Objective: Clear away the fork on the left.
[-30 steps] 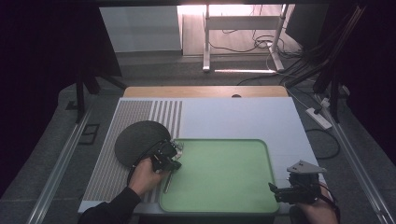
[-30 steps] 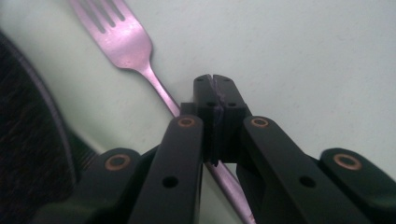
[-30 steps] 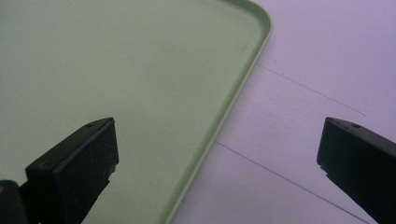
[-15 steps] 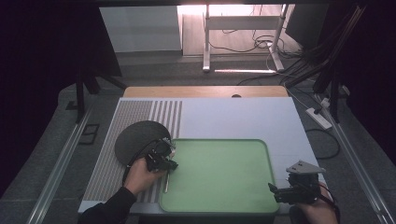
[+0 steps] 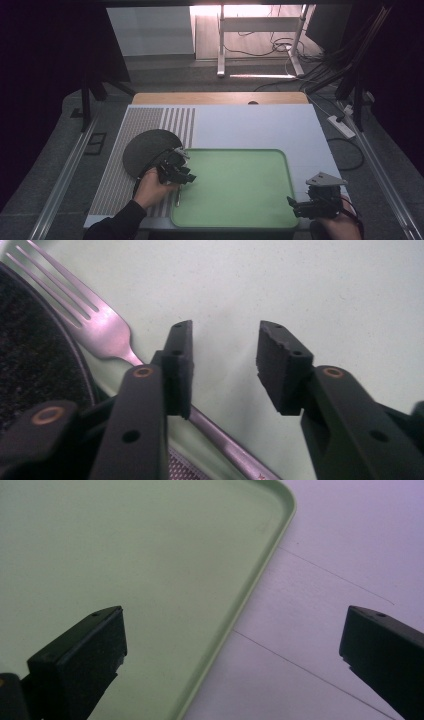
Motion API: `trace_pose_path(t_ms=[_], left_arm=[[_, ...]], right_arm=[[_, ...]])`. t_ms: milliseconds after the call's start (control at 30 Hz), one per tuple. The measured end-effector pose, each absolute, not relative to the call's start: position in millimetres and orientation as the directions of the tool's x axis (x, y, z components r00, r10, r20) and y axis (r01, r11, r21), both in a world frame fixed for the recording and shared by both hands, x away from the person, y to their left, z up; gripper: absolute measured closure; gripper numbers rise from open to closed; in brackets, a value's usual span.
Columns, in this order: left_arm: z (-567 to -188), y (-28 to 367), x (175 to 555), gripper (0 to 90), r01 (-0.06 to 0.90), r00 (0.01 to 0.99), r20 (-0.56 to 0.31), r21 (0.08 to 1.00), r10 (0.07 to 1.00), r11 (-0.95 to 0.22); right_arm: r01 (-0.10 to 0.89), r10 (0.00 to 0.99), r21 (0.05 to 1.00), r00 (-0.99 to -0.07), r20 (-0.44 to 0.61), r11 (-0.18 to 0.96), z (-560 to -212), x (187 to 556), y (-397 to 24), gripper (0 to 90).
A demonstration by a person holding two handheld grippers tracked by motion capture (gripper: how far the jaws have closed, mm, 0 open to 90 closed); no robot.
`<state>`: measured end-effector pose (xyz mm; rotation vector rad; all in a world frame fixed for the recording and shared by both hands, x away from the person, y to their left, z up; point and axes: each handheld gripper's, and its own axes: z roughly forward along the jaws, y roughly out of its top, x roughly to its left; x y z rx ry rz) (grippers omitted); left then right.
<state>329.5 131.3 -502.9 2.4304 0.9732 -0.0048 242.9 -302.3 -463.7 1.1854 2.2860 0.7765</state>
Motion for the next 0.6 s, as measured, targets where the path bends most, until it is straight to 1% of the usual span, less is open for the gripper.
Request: trace_pose_path(t_ms=[267,300,333,400,500,567,600], left_arm=[[-500.7,134.3,328.6,46.6,0.636,0.742,-0.176,0.49,0.647,-0.596],[-500.6,134.5,328.5,43.4,0.637,0.741,-0.176,0.493,0.648,-0.593],[-500.5,134.7,328.5,43.4,0.637,0.739,-0.175,0.494,0.65,-0.591],[-500.1,135.4,328.2,40.0,0.636,0.739,-0.174,0.499,0.651,-0.589],[-499.2,137.0,327.9,37.6,0.634,0.738,-0.172,0.507,0.652,-0.583],[-498.9,137.9,327.6,33.8,0.634,0.737,-0.172,0.511,0.654,-0.58],[-499.0,138.3,327.6,33.8,0.634,0.737,-0.173,0.512,0.653,-0.58]], right_arm=[[0.585,0.836,0.658,-0.533,-0.13,0.475,-463.8,242.9,-302.3,0.0],[0.584,0.836,0.659,-0.533,-0.128,0.473,-464.0,243.0,-302.2,0.0],[0.584,0.836,0.659,-0.533,-0.128,0.473,-464.0,243.0,-302.2,0.0],[0.584,0.835,0.659,-0.534,-0.129,0.475,-464.0,243.0,-302.1,0.0],[0.585,0.835,0.657,-0.535,-0.13,0.477,-463.8,242.9,-302.1,0.0],[0.585,0.834,0.656,-0.535,-0.131,0.478,-463.8,242.8,-302.0,0.0],[0.585,0.834,0.656,-0.535,-0.131,0.478,-463.8,242.8,-302.0,0.0]])
